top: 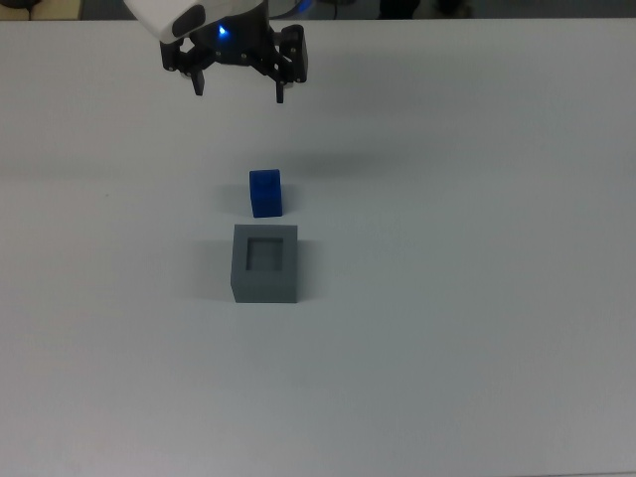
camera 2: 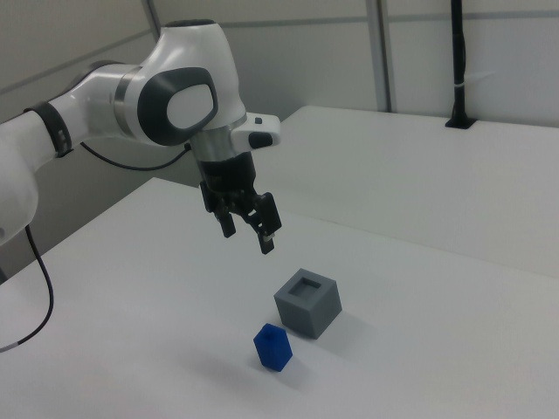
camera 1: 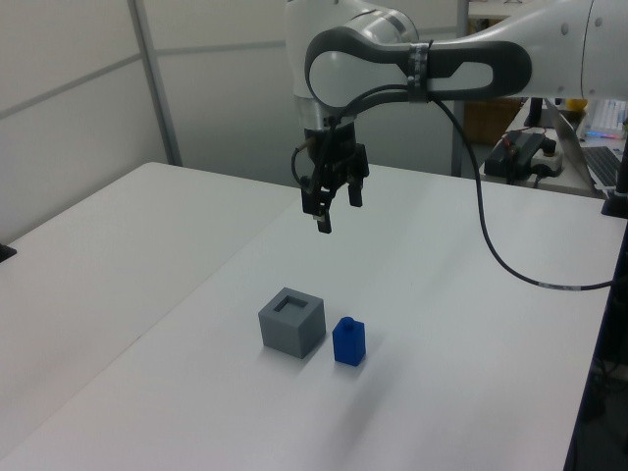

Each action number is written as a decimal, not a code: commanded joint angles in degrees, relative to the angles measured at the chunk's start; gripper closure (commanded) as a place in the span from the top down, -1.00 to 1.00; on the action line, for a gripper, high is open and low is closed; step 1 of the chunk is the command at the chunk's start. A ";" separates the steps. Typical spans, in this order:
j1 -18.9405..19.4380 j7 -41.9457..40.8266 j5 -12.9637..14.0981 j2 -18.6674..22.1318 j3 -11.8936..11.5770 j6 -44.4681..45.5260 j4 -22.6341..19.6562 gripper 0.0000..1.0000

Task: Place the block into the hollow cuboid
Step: 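Lower the open gripper down onto the blue block, then close the gripper around the blue block, then lift the blue block and carry it over the grey hollow cube's opening, then lower the blue block into the grey cube's opening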

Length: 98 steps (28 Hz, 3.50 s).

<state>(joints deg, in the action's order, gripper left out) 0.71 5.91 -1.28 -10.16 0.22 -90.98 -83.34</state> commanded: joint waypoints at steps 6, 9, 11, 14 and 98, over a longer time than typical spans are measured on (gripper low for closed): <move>1.14 6.39 1.20 -1.01 0.30 -6.91 -7.26 1.00; 1.40 6.13 0.76 -0.57 0.92 -11.13 -11.65 1.00; 1.40 5.34 -0.46 -0.92 1.27 -14.55 -14.99 1.00; 1.40 1.84 -2.57 -1.27 1.27 -16.68 -17.90 1.00; 0.26 3.05 5.50 -16.56 -0.49 -15.72 3.27 -0.42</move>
<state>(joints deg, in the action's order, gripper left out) 0.74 8.20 3.27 -26.04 -0.18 -105.41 -81.23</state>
